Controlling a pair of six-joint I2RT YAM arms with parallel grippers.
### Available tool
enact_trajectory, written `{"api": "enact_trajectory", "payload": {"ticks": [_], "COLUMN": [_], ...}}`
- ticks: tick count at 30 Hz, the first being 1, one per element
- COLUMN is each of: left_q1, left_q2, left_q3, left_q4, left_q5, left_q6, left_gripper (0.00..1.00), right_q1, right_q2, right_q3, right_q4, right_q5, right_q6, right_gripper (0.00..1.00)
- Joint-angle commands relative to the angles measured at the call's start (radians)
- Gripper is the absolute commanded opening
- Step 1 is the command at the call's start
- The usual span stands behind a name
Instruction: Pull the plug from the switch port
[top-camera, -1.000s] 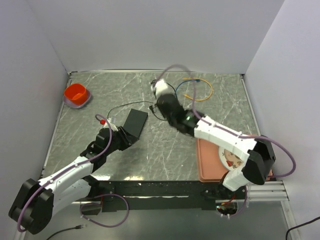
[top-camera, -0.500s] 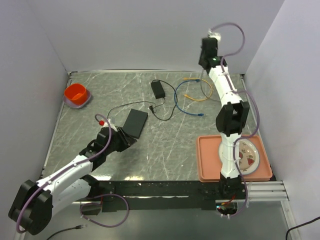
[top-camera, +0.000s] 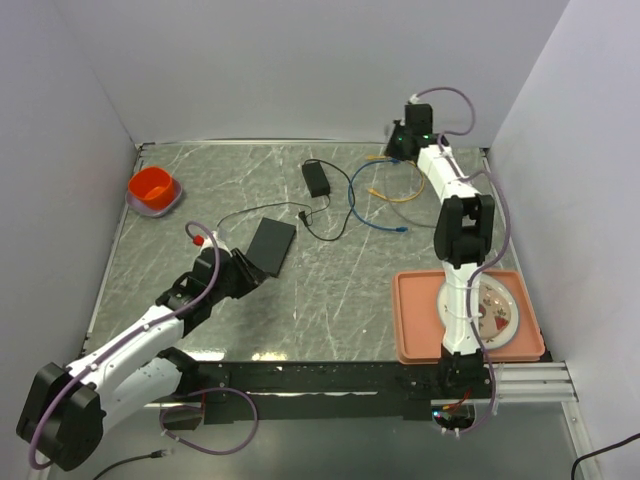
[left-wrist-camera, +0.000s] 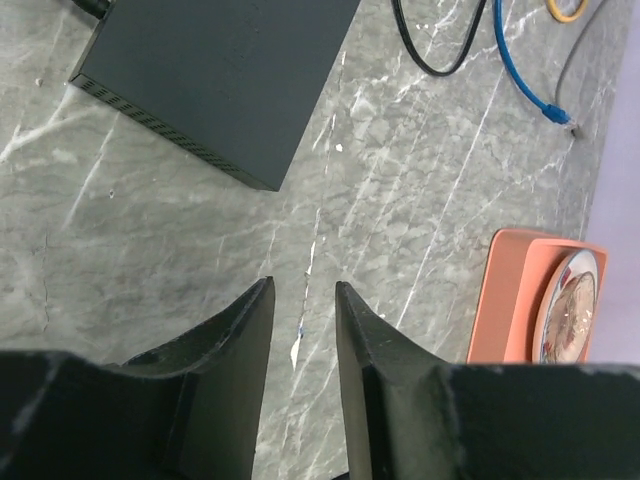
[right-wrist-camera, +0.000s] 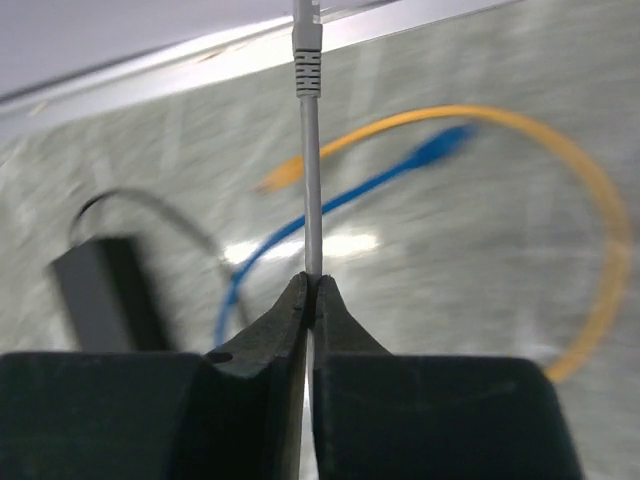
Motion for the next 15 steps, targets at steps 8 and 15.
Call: {"api": "enact_trajectory", "payload": {"ticks": [8,15], "left_q1": [-0.002,0.034], "left_q2": [-0.017,0.006], "left_q3": [0.087,0.217], "left_q4": [-0.102,-0.183], "left_q5": [-0.116,-0.38], "left_q6": [-0.012,-0.053], "left_gripper": [0.78,0.97], "right_q1": [0.104,0.302], "right_q2": [-0.379,-0.531], "right_q3": [-0.364,-0.569], "right_q4": [0.343,0.445], "right_q5": [-0.014,-0.052], "right_q6": [0.071,0.04], "right_gripper": [0.95,0.96]}}
